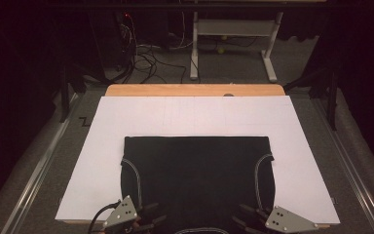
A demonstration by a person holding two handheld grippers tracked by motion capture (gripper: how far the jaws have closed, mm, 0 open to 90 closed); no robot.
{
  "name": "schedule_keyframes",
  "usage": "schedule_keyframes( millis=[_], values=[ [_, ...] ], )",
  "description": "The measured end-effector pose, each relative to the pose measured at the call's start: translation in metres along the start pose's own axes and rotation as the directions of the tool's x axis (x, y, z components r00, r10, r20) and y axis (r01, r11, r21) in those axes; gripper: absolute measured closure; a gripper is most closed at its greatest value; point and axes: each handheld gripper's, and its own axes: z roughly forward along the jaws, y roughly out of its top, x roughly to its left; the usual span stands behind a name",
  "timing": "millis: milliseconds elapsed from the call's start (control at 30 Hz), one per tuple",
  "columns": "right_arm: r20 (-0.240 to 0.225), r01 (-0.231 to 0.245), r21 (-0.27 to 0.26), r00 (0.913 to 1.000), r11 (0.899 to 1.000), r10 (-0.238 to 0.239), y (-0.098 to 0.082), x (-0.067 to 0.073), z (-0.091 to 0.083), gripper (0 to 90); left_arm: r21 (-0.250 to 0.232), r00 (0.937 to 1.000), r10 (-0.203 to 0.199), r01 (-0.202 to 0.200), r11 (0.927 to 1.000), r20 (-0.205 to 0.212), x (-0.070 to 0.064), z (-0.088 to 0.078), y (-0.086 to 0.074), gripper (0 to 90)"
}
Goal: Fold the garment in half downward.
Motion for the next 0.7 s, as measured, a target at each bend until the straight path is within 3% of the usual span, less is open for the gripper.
schedule_keyframes(
  millis=[333, 533, 700],
  values=[
    [0.059, -0.049, 0.002, 0.9971, 0.999, 0.049, -0.005, -0.015, 0.006, 39.0, -0.005, 0.9973, -0.021, 0.02, 0.9998, -0.071, 0.021, 0.0, -0.003, 35.6],
    [0.111, -0.116, -0.014, 0.987, 0.993, 0.117, -0.01, -0.03, 0.008, 26.6, -0.001, 0.9933, -0.035, 0.035, 0.9994, -0.11, 0.036, 0.0, -0.005, 30.7],
    [0.155, -0.153, -0.022, 0.9757, 0.988, 0.154, -0.009, -0.044, 0.013, 20.7, -0.009, 0.9857, -0.04, 0.039, 0.9992, -0.164, 0.048, -0.002, -0.004, 23.9]
  ],
)
